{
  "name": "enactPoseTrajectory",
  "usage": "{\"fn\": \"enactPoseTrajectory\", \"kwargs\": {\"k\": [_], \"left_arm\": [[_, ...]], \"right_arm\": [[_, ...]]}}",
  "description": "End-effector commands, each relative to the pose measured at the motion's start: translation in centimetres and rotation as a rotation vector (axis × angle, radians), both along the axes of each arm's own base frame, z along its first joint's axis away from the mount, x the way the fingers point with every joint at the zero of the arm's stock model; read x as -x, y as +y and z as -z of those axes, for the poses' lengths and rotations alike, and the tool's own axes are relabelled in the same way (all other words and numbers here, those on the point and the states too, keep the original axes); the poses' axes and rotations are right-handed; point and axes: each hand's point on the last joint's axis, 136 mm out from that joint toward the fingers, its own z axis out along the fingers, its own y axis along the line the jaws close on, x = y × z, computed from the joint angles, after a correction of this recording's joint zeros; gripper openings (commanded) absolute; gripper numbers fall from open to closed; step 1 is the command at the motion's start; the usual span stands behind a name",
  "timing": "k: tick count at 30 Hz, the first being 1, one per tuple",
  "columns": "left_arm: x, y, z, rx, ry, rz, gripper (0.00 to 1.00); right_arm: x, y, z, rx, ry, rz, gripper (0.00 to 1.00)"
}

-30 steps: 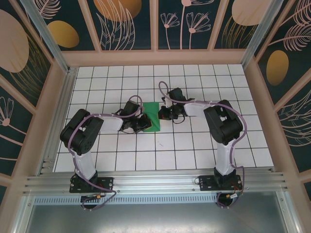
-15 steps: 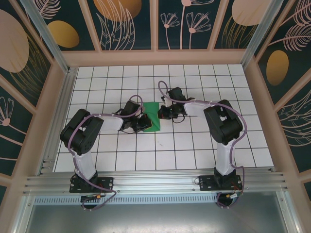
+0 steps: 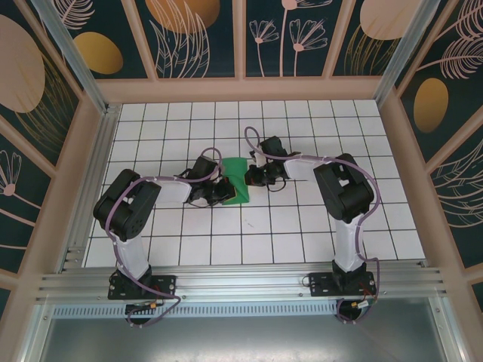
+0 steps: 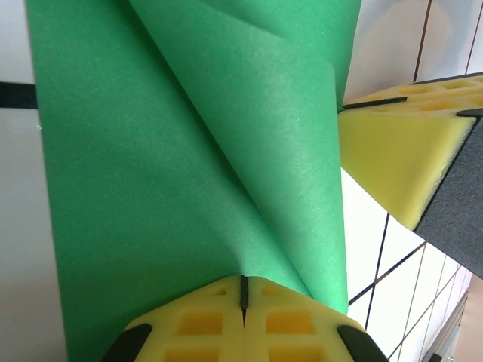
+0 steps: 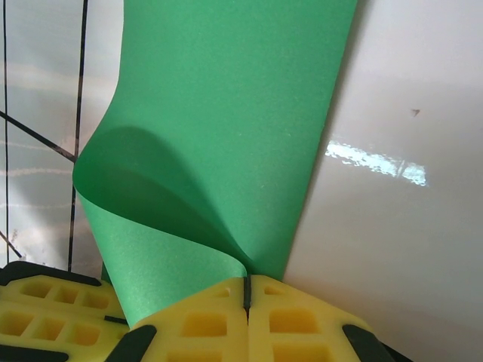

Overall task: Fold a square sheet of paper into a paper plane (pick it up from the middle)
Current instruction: Fold the triangle a second time at the center of the table.

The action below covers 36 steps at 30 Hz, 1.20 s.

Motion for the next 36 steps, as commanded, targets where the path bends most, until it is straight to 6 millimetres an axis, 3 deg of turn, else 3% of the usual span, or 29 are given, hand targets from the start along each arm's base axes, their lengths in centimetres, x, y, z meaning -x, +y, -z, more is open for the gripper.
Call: {"fn": "enactPoseTrajectory", "kwargs": {"k": [1, 4, 10, 14, 25, 36], "left_arm": [[0.4, 1.0, 1.5, -0.077, 0.035, -0.015, 0.00], [-0.2, 0.7, -0.2, -0.053, 0.010, -0.026, 0.04], [-1.5, -0.9, -5.7, 0.104, -0.080, -0.055, 0.12], [-1.7, -2.0, -7.1, 0.211, -0.089, -0.067, 0.16], [-5.1, -2.2, -5.4, 0.174, -0.085, -0.183, 0.11], [-4.8, -1.1, -2.3, 0.054, -0.027, -0.192, 0.10]], "right_arm": [[0.0, -0.2, 0.7, 0.032, 0.011, 0.000, 0.06], [0.1, -0.2, 0.8, 0.032, 0.014, 0.002, 0.06], [0.4, -0.3, 1.0, 0.030, 0.022, 0.005, 0.06], [0.4, -0.2, 1.1, 0.028, 0.026, 0.007, 0.06], [0.4, -0.2, 1.1, 0.026, 0.027, 0.010, 0.07], [0.6, -0.3, 1.3, 0.031, 0.031, 0.013, 0.07]]}}
